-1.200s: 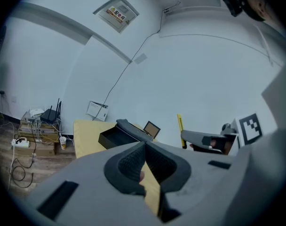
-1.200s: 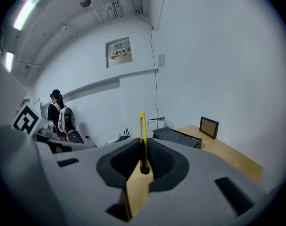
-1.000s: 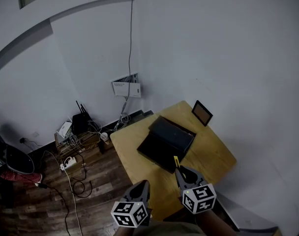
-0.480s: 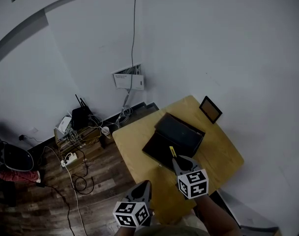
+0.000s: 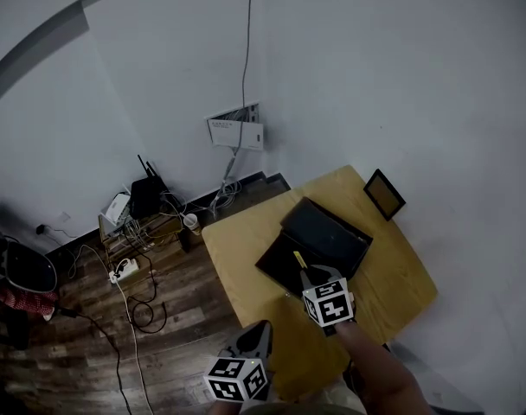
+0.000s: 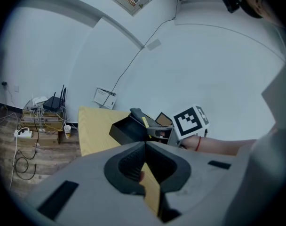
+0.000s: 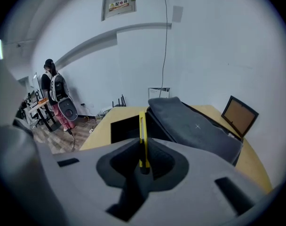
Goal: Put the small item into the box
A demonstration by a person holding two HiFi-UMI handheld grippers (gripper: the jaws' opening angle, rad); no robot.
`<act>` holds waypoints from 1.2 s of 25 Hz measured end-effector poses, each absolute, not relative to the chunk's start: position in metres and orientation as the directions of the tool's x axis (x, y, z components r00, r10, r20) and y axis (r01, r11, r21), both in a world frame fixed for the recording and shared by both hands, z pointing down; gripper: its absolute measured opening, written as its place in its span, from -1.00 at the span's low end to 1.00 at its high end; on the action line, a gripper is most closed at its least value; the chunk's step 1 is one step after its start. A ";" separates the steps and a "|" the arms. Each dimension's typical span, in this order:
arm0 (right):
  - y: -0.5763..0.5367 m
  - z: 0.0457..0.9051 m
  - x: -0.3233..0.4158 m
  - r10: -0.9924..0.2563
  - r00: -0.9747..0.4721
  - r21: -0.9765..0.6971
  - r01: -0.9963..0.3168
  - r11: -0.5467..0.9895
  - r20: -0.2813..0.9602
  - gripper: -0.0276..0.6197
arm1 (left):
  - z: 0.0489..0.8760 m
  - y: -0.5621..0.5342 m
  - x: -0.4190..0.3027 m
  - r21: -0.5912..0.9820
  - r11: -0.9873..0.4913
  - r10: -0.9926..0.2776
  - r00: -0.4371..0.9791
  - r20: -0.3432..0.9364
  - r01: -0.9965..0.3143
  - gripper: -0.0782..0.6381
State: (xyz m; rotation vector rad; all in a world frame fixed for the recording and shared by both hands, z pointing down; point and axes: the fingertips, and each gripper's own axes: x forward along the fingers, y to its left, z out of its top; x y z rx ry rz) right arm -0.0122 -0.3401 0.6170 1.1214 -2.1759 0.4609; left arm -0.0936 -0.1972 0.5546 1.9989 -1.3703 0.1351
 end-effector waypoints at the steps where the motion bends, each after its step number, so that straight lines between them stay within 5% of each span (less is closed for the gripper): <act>1: -0.343 0.623 -0.013 -0.584 -0.426 -0.012 -0.814 0.580 0.691 -0.80 | 0.557 -0.198 -0.092 0.485 -0.194 -0.777 0.435 0.455 -0.853 -0.77; 20: -0.354 0.695 -0.019 -0.377 -0.298 0.011 -0.772 0.635 0.877 -0.80 | 0.570 -0.201 -0.087 0.485 -0.158 -0.774 0.413 0.481 -0.860 -0.77; 30: -0.354 0.694 -0.021 -0.386 -0.311 0.001 -0.778 0.628 0.868 -0.73 | 0.566 -0.191 -0.088 0.485 -0.145 -0.784 0.399 0.476 -0.863 -0.77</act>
